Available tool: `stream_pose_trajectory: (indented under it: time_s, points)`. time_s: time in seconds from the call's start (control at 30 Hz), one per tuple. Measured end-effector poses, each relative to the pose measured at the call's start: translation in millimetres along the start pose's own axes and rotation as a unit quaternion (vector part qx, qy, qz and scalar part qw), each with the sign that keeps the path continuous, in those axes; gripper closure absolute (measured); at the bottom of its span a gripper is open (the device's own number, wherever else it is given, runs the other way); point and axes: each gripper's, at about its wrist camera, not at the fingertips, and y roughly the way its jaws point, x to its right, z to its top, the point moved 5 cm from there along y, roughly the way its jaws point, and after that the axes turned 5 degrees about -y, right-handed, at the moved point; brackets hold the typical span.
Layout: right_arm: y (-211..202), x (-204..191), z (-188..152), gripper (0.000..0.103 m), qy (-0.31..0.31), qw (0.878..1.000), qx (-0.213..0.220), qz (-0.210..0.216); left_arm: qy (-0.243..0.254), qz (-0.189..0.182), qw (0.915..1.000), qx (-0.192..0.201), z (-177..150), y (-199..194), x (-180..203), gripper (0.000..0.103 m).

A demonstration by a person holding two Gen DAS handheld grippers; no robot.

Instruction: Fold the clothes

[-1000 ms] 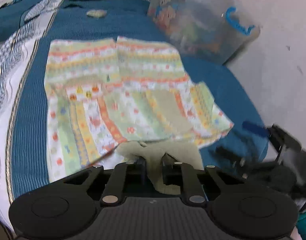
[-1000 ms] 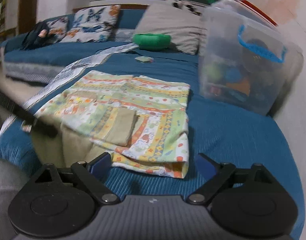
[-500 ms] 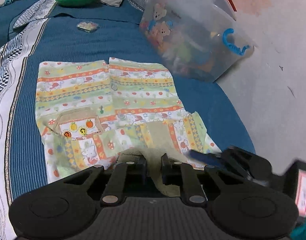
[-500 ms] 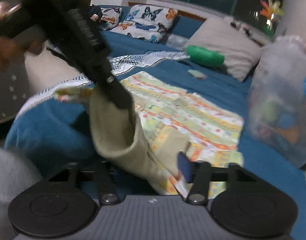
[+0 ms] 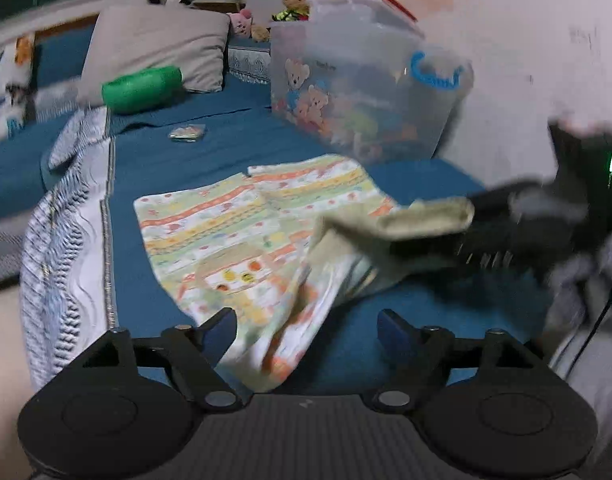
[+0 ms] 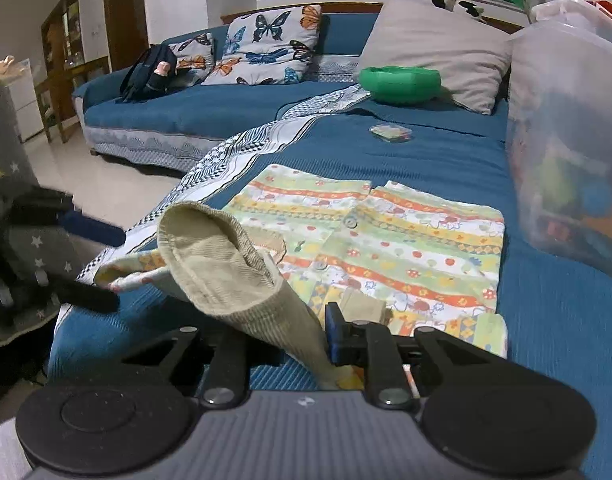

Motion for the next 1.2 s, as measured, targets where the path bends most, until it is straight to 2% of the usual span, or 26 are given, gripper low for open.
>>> stream_pose_trajectory:
  time_s: [0.1, 0.17, 0.2, 0.23, 0.33, 0.4, 0.53, 0.67, 0.9, 1.07, 1.2]
  points:
    - [0, -2, 0, 0.087, -0.003, 1.000, 0.000, -0.005, 0.059, 0.037, 0.9975, 0.011, -6, 11, 3, 0.023]
    - [-1, -5, -2, 0.089, -0.005, 1.000, 0.002, -0.010, 0.105, 0.061, 0.9924, 0.019, -11, 20, 7, 0.030]
    - [-2, -6, -3, 0.090, -0.006, 1.000, 0.004, -0.013, 0.128, 0.068, 0.9893, 0.020, -14, 23, 9, 0.044]
    - [-3, -8, -5, 0.092, -0.007, 1.000, 0.007, -0.015, 0.144, 0.071, 0.9869, 0.018, -17, 26, 10, 0.064]
    - [-8, -15, -11, 0.094, -0.012, 0.999, 0.021, -0.021, 0.152, 0.070, 0.9858, 0.016, -21, 30, 12, 0.089]
    - [-13, -20, -15, 0.095, -0.016, 0.999, 0.031, -0.025, 0.137, 0.067, 0.9880, 0.021, -21, 26, 11, 0.094]
    - [-30, -29, -17, 0.096, -0.022, 0.998, 0.054, -0.027, 0.108, 0.059, 0.9916, 0.040, -22, 5, 13, 0.095]
    - [-58, -39, -13, 0.096, -0.042, 0.996, 0.073, -0.017, 0.106, 0.048, 0.9917, 0.056, -25, -26, 24, 0.095]
    - [-109, -66, -21, 0.097, -0.074, 0.995, 0.069, 0.021, 0.091, -0.001, 0.9941, 0.058, -43, -84, 45, 0.095]
    - [-109, -74, -20, 0.098, -0.088, 0.995, 0.043, 0.034, 0.081, -0.009, 0.9961, 0.035, -46, -81, 43, 0.095]
    - [-93, -63, 1, 0.098, -0.092, 0.995, 0.032, 0.033, 0.061, -0.005, 0.9976, 0.032, -26, -70, 30, 0.095]
